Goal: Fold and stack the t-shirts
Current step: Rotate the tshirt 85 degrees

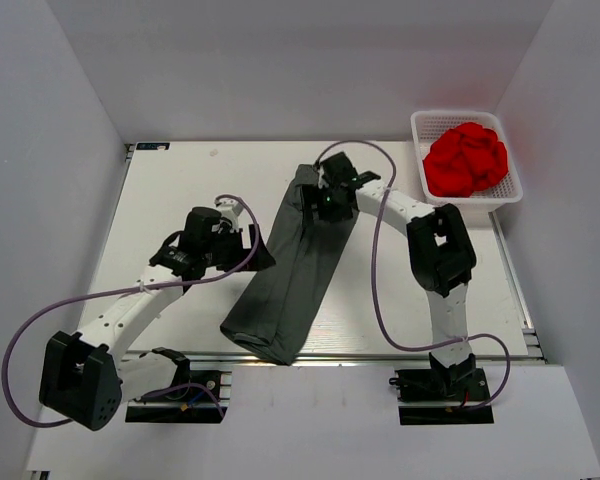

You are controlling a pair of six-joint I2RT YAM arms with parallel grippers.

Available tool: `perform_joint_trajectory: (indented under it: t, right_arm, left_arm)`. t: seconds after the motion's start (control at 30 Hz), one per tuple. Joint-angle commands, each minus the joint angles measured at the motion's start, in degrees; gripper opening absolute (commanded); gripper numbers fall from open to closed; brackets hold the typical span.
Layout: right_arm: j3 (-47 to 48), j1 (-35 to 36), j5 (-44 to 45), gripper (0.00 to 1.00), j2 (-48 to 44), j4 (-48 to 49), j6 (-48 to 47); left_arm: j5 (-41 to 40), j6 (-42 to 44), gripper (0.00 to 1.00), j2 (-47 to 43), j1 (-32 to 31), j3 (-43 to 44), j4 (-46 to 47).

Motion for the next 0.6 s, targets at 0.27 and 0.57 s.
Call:
perform_joint_trajectory:
  t: [0.27, 0.57]
  right_arm:
    - [-0.24, -4.11, -2.43, 0.90, 7.78, -1.13, 4.40]
    - [25.76, -14.30, -6.99, 0.90, 19.91, -8.13, -5.86]
  left_arm:
    - [-13.88, -1.37, 1.00, 4.19, 0.48, 3.65, -2.69]
    - [-9.59, 0.12, 1.00, 6.40, 0.48, 3.12, -1.39]
